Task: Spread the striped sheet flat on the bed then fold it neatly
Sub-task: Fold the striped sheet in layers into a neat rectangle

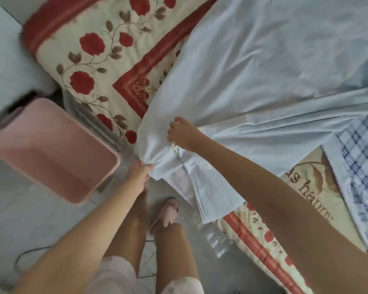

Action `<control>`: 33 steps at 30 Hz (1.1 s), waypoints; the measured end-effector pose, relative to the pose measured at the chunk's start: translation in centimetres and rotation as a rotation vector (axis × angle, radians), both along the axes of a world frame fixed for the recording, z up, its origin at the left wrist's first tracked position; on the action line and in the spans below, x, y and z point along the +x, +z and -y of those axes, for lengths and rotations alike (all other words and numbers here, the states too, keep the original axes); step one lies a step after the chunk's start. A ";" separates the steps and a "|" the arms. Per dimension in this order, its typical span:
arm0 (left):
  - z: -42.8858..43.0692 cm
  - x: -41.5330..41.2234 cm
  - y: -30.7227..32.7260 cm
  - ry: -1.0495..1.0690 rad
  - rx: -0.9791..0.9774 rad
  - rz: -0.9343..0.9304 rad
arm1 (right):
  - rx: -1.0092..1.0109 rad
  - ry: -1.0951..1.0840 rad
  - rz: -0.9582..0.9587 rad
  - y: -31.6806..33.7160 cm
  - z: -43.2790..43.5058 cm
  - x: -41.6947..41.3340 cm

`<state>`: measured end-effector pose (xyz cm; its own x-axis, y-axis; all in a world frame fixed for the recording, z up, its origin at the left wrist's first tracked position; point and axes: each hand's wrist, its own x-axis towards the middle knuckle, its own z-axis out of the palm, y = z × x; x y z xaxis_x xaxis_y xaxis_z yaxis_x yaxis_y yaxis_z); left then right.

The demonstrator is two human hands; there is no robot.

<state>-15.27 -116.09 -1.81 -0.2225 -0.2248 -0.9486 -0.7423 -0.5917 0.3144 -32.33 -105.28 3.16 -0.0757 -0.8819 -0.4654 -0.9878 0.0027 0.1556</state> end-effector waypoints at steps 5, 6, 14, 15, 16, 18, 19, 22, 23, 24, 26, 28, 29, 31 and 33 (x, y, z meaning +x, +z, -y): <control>1.4 -1.7 -1.1 0.229 0.152 -0.067 | -0.352 -0.649 -0.037 -5.1 -5.6 -1.9; 1.7 -1.8 -1.5 0.290 0.209 -0.125 | -0.341 -0.806 0.021 -5.6 -6.8 -2.1; 3.2 -4.2 -2.7 0.436 0.182 -0.219 | -0.352 -0.824 0.266 -8.5 -9.3 -1.2; 2.9 -4.7 -2.6 0.446 0.145 -0.218 | -0.397 -0.887 0.290 -8.5 -8.8 -1.4; 2.7 -5.2 -2.2 0.439 0.098 -0.236 | -0.404 -0.947 0.353 -8.5 -8.3 -1.7; 2.5 -6.0 -0.6 0.392 -0.056 -0.336 | -0.375 -1.033 0.549 -8.3 -7.3 -2.4; 2.3 -6.1 0.7 0.321 -0.184 -0.397 | -0.339 -1.064 0.629 -8.1 -6.9 -2.7; 1.1 -6.0 3.0 0.063 -0.428 -0.505 | -0.267 -1.083 0.592 -7.0 -5.8 -3.3; 1.2 -5.9 3.0 0.083 -0.452 -0.493 | -0.261 -1.081 0.565 -6.8 -5.7 -3.4; 1.9 -5.9 2.5 0.151 -0.460 -0.451 | -0.271 -1.087 0.569 -6.5 -5.5 -3.7; 3.6 -5.5 0.2 0.336 -0.407 -0.319 | -0.314 -1.126 0.631 -5.9 -5.1 -4.2; 5.4 -4.6 -2.7 0.454 -0.313 -0.159 | -0.353 -1.183 0.690 -5.6 -4.4 -4.8; 5.7 -4.3 -3.9 0.434 -0.277 -0.099 | -0.359 -1.193 0.702 -5.5 -4.3 -5.0; 5.9 -4.1 -5.3 0.368 -0.243 -0.042 | -0.347 -1.155 0.715 -5.6 -3.7 -5.1; 6.7 -4.7 -5.3 0.361 -0.279 0.005 | -0.318 -1.097 0.699 -6.0 -2.8 -5.5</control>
